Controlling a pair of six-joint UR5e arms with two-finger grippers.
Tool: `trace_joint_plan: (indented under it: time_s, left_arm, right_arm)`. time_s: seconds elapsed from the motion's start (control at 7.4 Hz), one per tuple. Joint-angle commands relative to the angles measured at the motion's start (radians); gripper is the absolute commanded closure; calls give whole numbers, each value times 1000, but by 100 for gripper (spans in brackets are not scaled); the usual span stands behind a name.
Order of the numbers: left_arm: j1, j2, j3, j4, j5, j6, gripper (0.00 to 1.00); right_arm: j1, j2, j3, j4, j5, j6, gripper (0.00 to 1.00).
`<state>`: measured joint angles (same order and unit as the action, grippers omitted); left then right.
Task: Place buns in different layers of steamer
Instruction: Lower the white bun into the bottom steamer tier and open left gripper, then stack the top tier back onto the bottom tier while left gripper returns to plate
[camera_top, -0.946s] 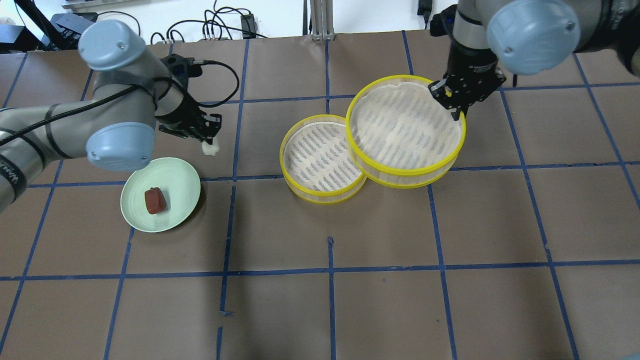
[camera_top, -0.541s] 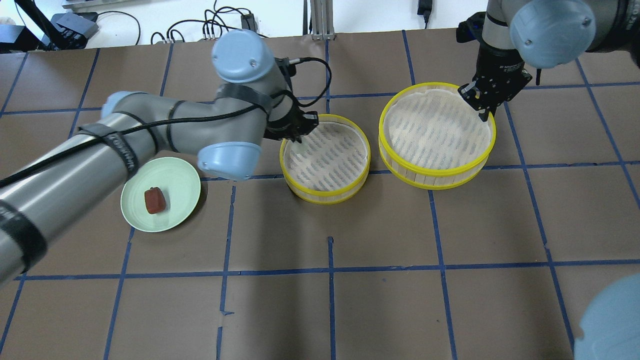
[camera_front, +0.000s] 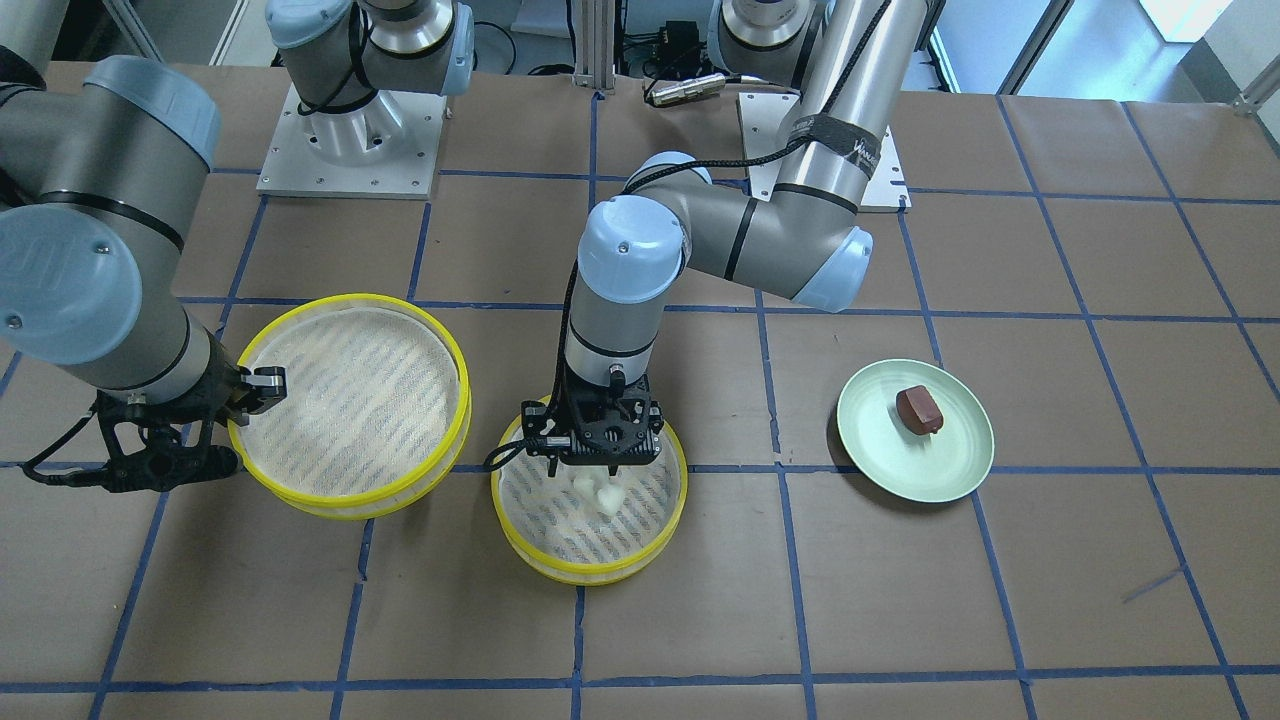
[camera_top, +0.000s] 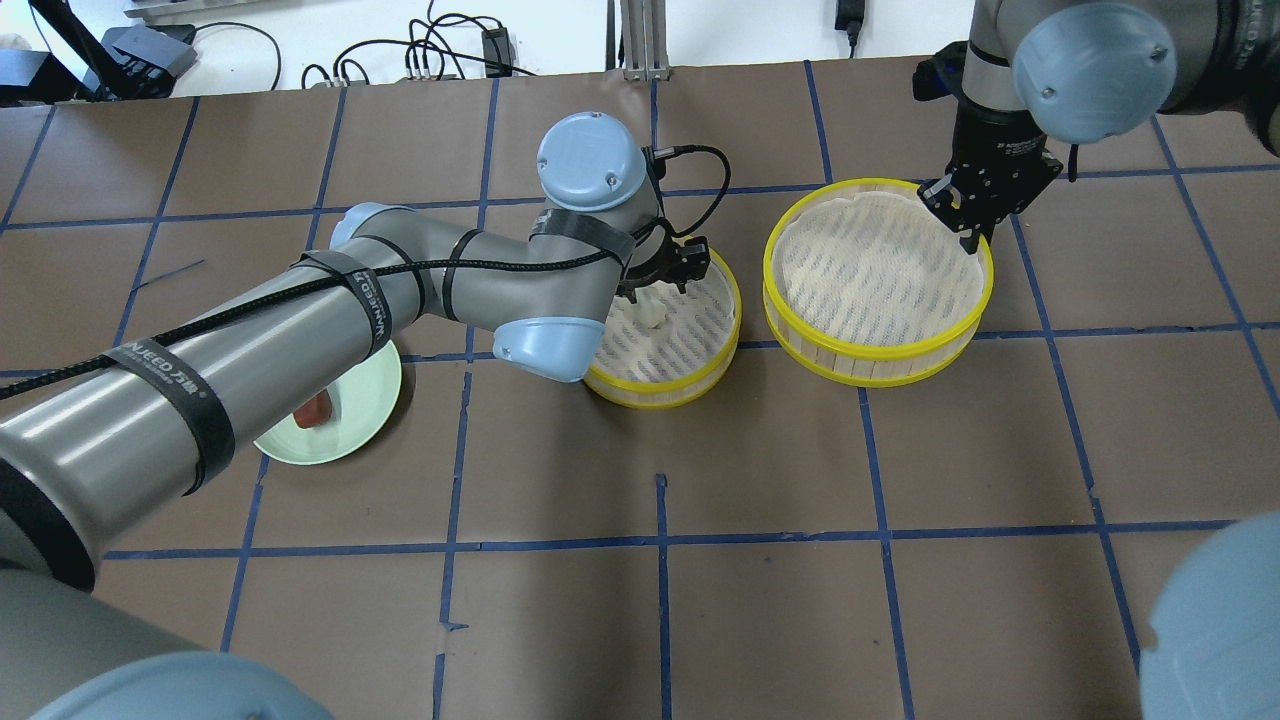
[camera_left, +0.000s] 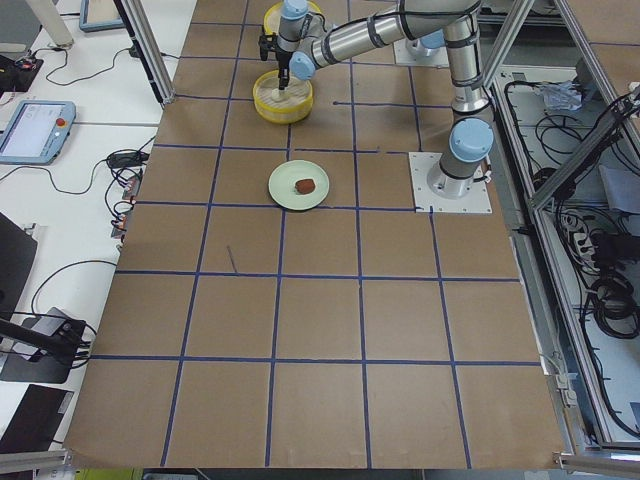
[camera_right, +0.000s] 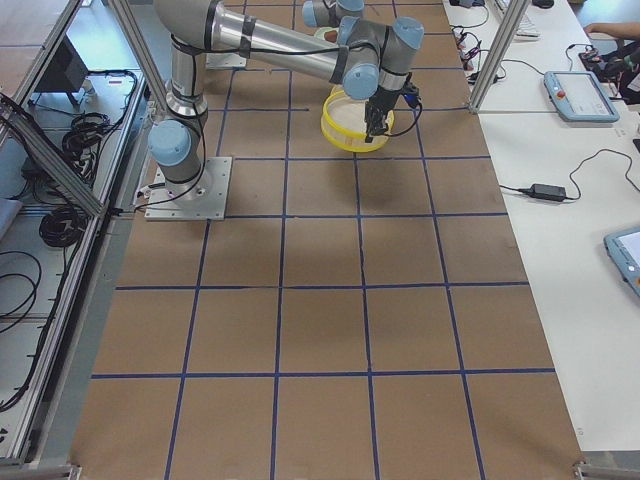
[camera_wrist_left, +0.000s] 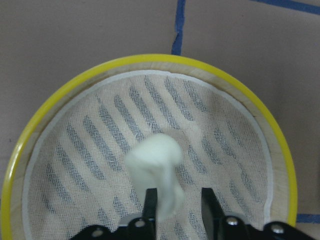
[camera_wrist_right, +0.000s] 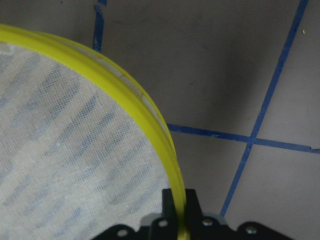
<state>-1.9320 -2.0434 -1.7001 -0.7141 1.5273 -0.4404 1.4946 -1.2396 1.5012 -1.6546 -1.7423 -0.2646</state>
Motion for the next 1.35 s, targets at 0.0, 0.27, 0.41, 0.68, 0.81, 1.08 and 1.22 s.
trace_joint_plan:
  time_s: [0.0, 0.27, 0.41, 0.68, 0.81, 1.08, 1.22]
  left_arm:
    - [58, 50, -41, -23, 104, 218, 0]
    - [232, 151, -184, -25, 113, 500, 0]
    - [314, 217, -263, -28, 117, 613, 0]
    - [565, 274, -392, -34, 114, 931, 0]
    - [667, 285, -429, -34, 114, 1016, 0]
    - [722, 272, -443, -47, 116, 1101, 0]
    - [722, 266, -446, -48, 116, 1108, 28]
  right_arm:
    - [27, -27, -15, 12, 9, 110, 98]
    - [110, -26, -18, -5, 116, 286, 98]
    - [168, -14, -19, -48, 142, 362, 98]
    - [264, 49, -18, -143, 184, 515, 97]
    - [317, 80, -18, -161, 182, 572, 97]
    - [325, 107, -15, -215, 182, 581, 97]
    - [325, 117, -16, -224, 173, 573, 97]
